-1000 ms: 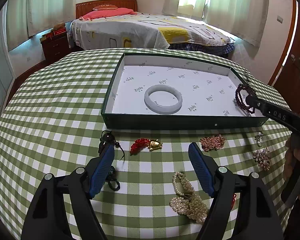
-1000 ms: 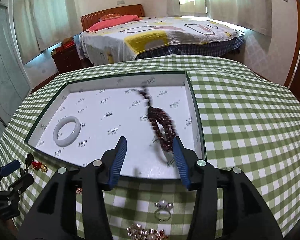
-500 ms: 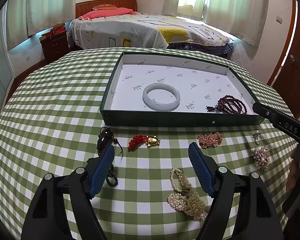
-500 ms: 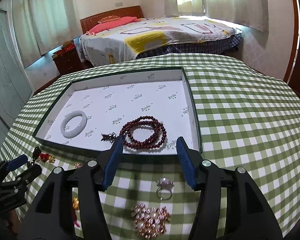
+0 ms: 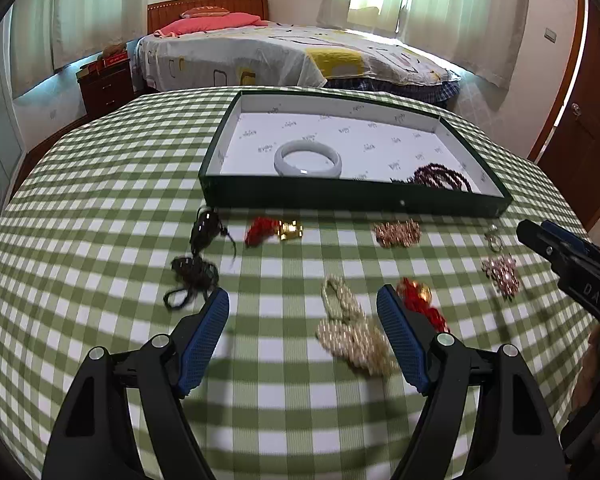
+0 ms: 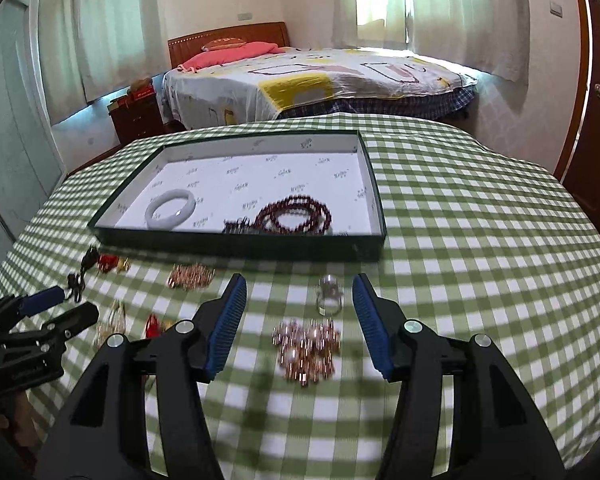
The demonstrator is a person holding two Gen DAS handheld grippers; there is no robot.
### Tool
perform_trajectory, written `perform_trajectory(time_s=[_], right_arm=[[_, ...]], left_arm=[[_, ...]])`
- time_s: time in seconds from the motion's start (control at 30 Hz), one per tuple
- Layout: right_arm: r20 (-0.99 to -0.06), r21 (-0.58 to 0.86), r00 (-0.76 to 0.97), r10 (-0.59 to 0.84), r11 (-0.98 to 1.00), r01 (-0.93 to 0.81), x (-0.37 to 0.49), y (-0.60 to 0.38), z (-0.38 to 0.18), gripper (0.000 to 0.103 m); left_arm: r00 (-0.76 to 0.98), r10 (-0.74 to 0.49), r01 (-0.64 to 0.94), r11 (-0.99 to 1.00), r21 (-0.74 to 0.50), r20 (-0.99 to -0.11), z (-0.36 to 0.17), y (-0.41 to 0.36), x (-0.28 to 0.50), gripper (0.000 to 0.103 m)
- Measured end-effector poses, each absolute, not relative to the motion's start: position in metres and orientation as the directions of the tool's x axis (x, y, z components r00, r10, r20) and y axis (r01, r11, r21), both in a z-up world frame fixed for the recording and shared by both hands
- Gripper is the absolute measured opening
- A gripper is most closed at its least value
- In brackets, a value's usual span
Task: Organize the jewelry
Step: 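Lower the mala into the box and open the right tool, then grasp the pearl cluster with the left tool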
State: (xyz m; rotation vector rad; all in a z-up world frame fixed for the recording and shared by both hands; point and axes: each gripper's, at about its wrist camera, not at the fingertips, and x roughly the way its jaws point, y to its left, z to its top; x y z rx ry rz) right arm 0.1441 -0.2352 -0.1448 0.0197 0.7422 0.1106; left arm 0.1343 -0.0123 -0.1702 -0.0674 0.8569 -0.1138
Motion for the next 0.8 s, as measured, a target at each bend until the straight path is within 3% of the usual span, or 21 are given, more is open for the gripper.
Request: perform_trajectory(time_s=[0.6,0.8], right_arm=[[-0.699,0.059,0.703,0.132,0.990,-0.126,0.102,-0.229,-0.164,0.054],[-0.701,0.063,0.700,0.136,0.990,-0.129,0.103,-0.228,-0.166,0.054]], left_arm=[[0.641,-0.126,0.086,0.992,-0.092,-0.757,-0.190,-0.026,0.120,0.073],[0.635,-0.141,0.114,0.990,-0.088,-0.760,-0.194,-0.031,0.123,0.054]])
